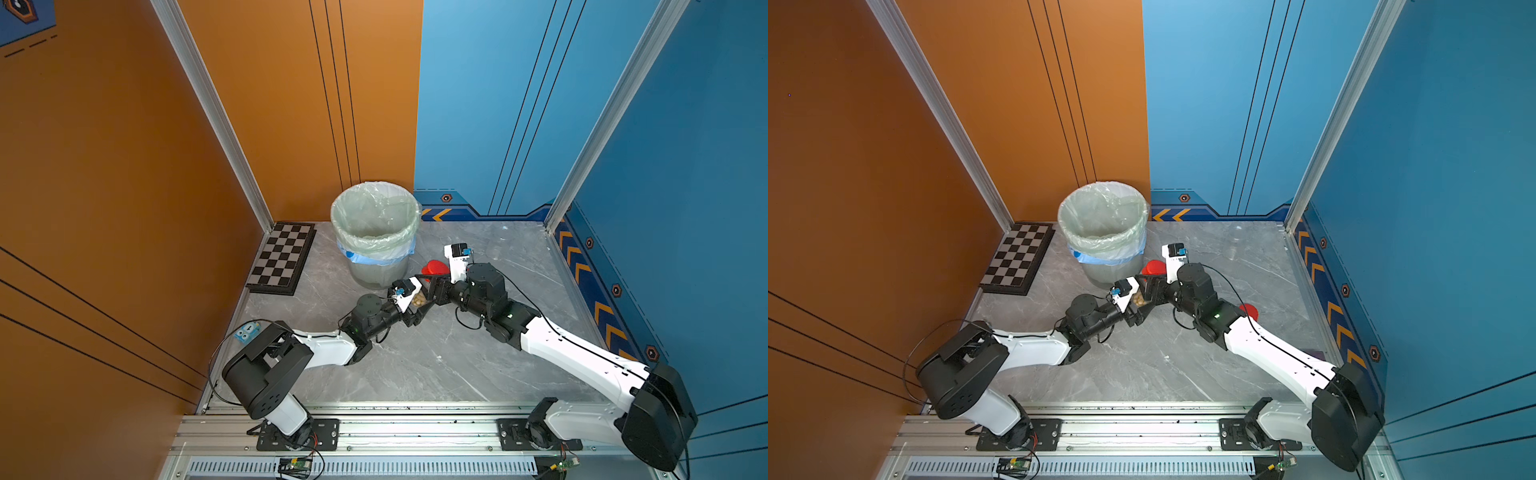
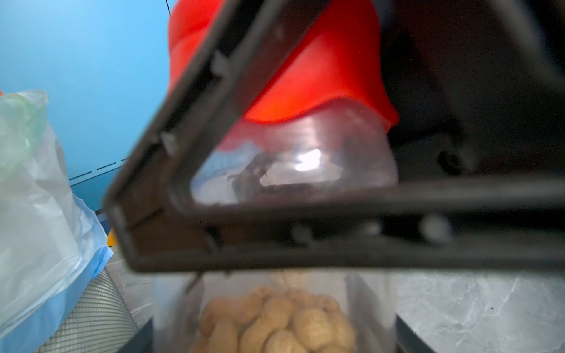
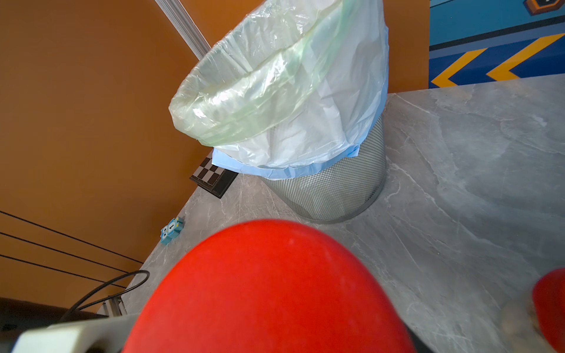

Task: Empty moldy peanuts from jars
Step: Pick up the jar from the center of the board.

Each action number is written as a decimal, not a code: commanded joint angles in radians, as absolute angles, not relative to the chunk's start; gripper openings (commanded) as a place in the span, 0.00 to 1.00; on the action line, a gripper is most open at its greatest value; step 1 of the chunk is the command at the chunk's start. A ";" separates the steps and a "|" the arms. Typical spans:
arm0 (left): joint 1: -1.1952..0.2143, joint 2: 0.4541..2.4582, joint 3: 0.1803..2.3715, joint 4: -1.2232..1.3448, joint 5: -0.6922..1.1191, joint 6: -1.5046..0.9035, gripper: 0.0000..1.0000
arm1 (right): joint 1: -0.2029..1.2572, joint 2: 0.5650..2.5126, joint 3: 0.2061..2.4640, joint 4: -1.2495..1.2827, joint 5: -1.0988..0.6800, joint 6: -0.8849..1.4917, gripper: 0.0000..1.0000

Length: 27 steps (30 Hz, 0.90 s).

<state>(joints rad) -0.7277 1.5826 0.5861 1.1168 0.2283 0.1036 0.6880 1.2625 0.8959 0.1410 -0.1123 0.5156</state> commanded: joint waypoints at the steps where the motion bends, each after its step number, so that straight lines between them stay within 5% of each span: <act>1: -0.733 1.586 0.612 1.140 0.227 0.103 0.67 | 0.690 1.233 0.916 0.157 -0.125 0.512 0.58; 27: -0.717 1.581 0.590 1.140 0.253 0.097 0.55 | 0.730 1.215 0.962 0.086 -0.084 0.499 0.97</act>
<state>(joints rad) -0.7246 1.5852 0.5869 1.1275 0.2344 0.1043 0.7120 1.2541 0.9195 0.0948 -0.0898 0.5095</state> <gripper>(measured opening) 0.741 0.964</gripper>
